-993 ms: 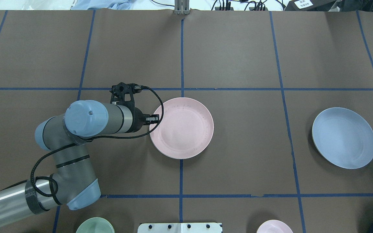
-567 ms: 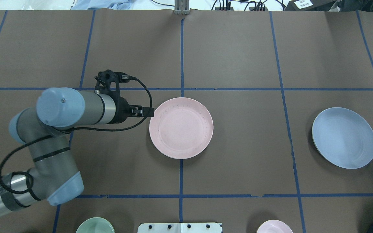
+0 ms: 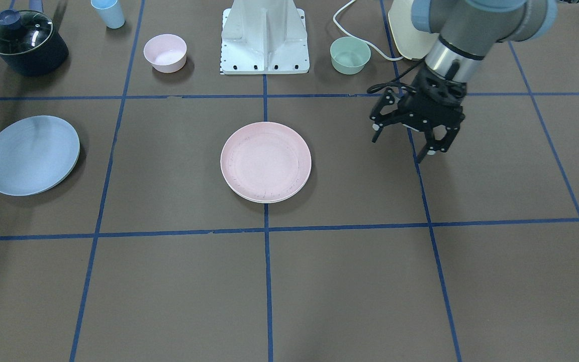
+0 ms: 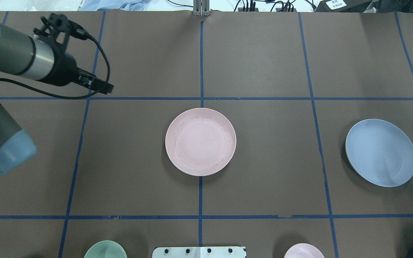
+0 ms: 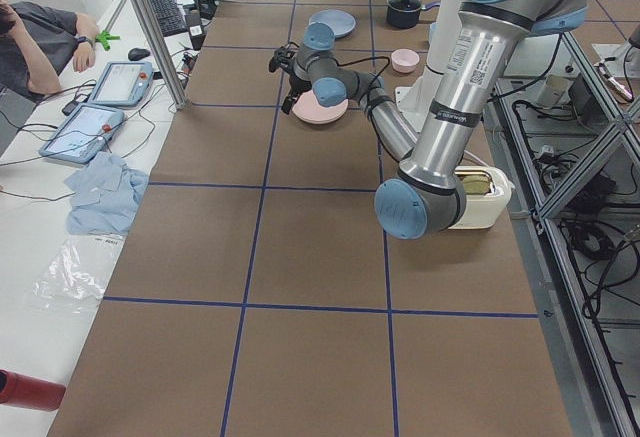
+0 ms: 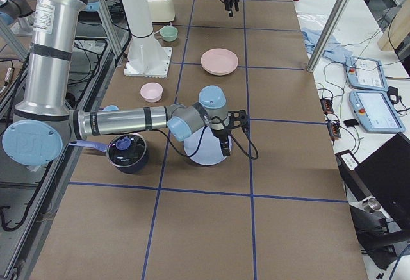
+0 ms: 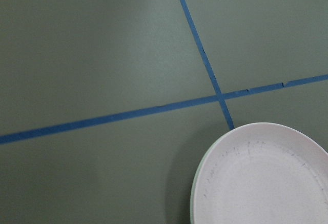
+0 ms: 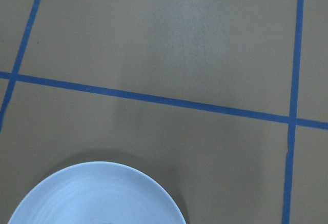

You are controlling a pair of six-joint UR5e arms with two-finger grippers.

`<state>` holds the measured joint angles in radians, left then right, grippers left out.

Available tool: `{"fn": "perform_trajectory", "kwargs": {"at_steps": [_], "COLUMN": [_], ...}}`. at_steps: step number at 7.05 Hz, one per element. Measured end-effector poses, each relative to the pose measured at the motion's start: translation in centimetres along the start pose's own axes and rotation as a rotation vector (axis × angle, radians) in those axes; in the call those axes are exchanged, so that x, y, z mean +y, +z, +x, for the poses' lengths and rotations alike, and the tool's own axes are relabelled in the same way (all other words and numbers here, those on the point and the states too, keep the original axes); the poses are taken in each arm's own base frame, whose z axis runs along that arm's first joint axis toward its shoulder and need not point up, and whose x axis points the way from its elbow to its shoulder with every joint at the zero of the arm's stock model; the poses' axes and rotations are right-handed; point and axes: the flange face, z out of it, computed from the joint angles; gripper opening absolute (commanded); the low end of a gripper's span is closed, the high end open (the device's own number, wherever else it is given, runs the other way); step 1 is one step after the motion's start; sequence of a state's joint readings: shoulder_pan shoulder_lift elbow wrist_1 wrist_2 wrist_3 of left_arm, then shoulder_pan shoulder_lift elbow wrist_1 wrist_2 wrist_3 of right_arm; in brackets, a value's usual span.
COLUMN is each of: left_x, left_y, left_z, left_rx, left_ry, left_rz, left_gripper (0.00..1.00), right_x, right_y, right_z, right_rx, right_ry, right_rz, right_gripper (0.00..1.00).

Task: Stack three plates with pink and blue
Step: 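Open the left gripper and withdraw it away from the stack, then grasp the rim of the light blue plate with the right gripper, then lift the light blue plate and lower it onto the pink plate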

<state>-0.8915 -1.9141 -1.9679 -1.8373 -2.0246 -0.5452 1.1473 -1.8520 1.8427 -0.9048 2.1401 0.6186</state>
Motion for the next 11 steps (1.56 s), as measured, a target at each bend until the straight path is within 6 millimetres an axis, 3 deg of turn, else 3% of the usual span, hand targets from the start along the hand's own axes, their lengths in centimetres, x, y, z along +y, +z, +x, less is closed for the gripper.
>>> {"fn": "perform_trajectory", "kwargs": {"at_steps": [1, 2, 3, 4, 5, 6, 9, 10, 11], "left_x": [0.2, 0.3, 0.4, 0.4, 0.4, 0.4, 0.5, 0.5, 0.5], "left_y": [-1.3, -1.9, -2.1, -2.2, -2.2, -2.2, -2.1, -2.1, -2.1], "left_z": [-2.9, -4.3, -4.8, -4.9, -5.0, -5.0, -5.0, -5.0, -5.0], "left_rx": [-0.019, -0.03, -0.034, -0.035, -0.035, -0.035, -0.034, -0.034, -0.035], "left_ry": [0.043, 0.059, 0.064, 0.066, 0.066, 0.065, 0.063, 0.061, 0.058], "left_rz": [-0.004, -0.005, -0.006, -0.007, -0.007, -0.007, -0.008, -0.006, -0.005], "left_gripper": [1.0, 1.0, 1.0, 1.0, 1.0, 1.0, 1.0, 1.0, 1.0], "right_x": [2.6, 4.6, 6.3, 7.6, 8.3, 8.7, 8.3, 6.9, 4.2], "right_y": [1.3, 3.4, 5.6, 7.2, 8.2, 8.8, 8.9, 7.9, 6.3], "right_z": [0.1, 0.4, 1.2, 1.9, 2.2, 2.4, 1.2, -0.5, -2.3], "right_rx": [0.006, 0.014, 0.011, 0.009, 0.013, 0.015, -0.013, -0.052, -0.098], "right_ry": [0.022, 0.038, 0.048, 0.057, 0.061, 0.06, 0.049, 0.047, 0.063], "right_rz": [0.003, 0.013, 0.031, 0.044, 0.046, 0.043, 0.037, 0.043, 0.049], "right_gripper": [0.89, 0.81, 0.65, 0.41, 0.16, 0.01, 0.0, 0.0, 0.0]}}
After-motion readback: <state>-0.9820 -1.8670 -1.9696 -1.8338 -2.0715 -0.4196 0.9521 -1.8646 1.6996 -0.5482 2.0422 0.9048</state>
